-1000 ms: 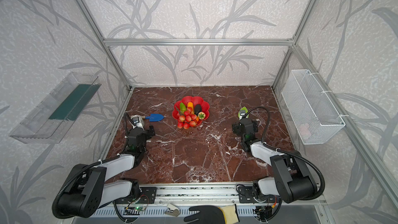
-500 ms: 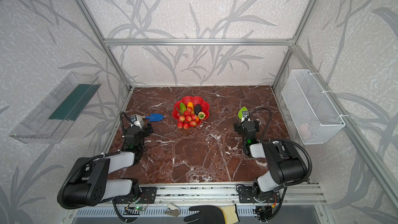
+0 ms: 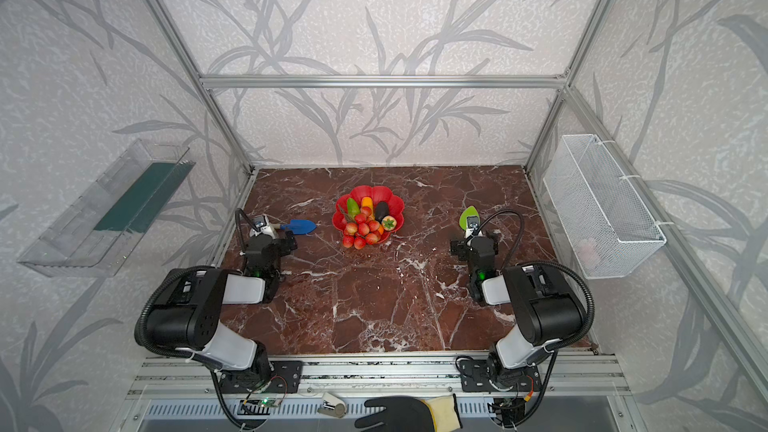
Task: Place and organize the fake fruits in the fruit bowl
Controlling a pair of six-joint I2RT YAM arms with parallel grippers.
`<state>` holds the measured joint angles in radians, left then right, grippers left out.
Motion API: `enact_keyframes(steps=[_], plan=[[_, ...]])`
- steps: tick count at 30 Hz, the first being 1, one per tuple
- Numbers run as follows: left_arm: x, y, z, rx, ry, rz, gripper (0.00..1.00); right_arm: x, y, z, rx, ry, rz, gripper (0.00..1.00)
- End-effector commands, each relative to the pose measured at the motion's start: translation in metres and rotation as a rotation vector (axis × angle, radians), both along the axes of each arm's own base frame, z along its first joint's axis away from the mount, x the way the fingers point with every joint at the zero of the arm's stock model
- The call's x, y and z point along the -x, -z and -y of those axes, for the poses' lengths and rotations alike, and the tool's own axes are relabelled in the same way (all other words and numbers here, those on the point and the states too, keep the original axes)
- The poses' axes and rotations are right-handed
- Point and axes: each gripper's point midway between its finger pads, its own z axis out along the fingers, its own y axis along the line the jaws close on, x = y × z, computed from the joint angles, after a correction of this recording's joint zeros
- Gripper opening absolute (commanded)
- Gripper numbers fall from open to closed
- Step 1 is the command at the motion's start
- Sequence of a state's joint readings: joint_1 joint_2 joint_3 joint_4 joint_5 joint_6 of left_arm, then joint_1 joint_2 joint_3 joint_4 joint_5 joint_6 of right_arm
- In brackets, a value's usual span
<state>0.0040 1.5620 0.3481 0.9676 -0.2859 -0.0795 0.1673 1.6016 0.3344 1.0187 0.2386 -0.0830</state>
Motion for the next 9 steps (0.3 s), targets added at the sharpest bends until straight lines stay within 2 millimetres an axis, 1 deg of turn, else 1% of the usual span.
enact_keyframes(steps=[1, 9], plan=[[-0.0037, -0.0049, 0.0009, -0.017, 0.006, 0.012, 1.0, -0.0067, -0.0131, -0.0006, -0.008, -0.008, 0.047, 0.99], [-0.0043, -0.0054, 0.0009, -0.02, 0.009, 0.018, 0.99, -0.0067, -0.0135, -0.0002, -0.01, -0.006, 0.048, 0.99]])
